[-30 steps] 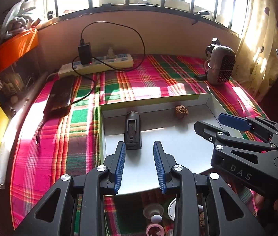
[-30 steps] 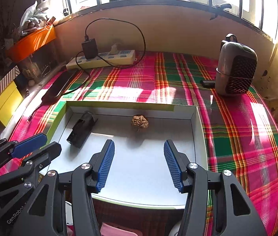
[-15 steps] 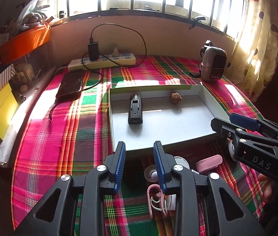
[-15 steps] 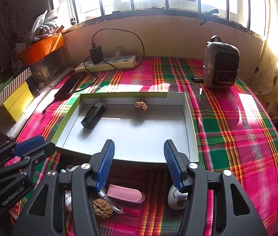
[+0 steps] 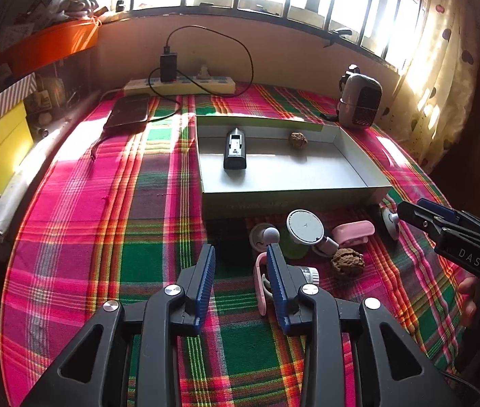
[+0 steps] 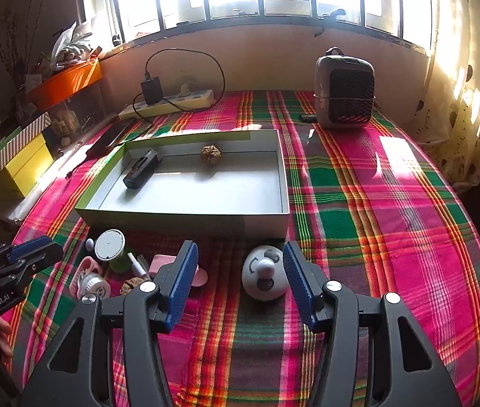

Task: Organize objects
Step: 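Withdraw both tools from the box back toward the remaining objects, then grasp the white-grey ball toy with the right tool while the left tool grasps the pink clip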

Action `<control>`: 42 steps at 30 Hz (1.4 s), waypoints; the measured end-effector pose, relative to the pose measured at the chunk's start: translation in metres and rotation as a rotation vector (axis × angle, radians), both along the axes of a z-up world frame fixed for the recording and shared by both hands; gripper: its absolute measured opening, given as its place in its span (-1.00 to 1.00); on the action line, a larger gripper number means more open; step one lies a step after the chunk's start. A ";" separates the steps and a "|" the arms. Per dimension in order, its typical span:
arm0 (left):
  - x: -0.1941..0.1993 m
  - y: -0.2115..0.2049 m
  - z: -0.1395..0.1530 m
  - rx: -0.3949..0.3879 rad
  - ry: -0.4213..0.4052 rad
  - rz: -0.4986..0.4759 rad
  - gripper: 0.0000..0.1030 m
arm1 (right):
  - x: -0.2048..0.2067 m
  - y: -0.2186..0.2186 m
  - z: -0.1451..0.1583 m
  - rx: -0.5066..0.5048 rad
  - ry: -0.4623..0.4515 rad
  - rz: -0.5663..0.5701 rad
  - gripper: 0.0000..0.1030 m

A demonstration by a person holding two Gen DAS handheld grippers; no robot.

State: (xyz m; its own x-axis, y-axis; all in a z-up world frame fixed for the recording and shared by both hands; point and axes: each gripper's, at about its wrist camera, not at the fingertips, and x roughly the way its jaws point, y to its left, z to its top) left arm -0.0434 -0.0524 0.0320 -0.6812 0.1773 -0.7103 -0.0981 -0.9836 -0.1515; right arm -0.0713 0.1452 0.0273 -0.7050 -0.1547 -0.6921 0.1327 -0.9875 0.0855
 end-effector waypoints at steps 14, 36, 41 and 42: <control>0.018 0.009 -0.014 0.018 -0.021 -0.073 -0.37 | 0.021 0.021 -0.017 0.000 -0.012 -0.021 0.04; 0.009 0.010 -0.030 -0.014 -0.073 -0.052 -0.36 | 0.003 0.023 -0.035 0.035 -0.085 -0.005 0.04; 0.003 0.013 -0.029 -0.040 -0.070 -0.060 -0.36 | -0.003 0.025 -0.036 0.042 -0.098 -0.012 0.04; 0.001 0.014 -0.030 -0.047 -0.072 -0.064 -0.36 | -0.003 0.024 -0.036 0.044 -0.098 -0.009 0.04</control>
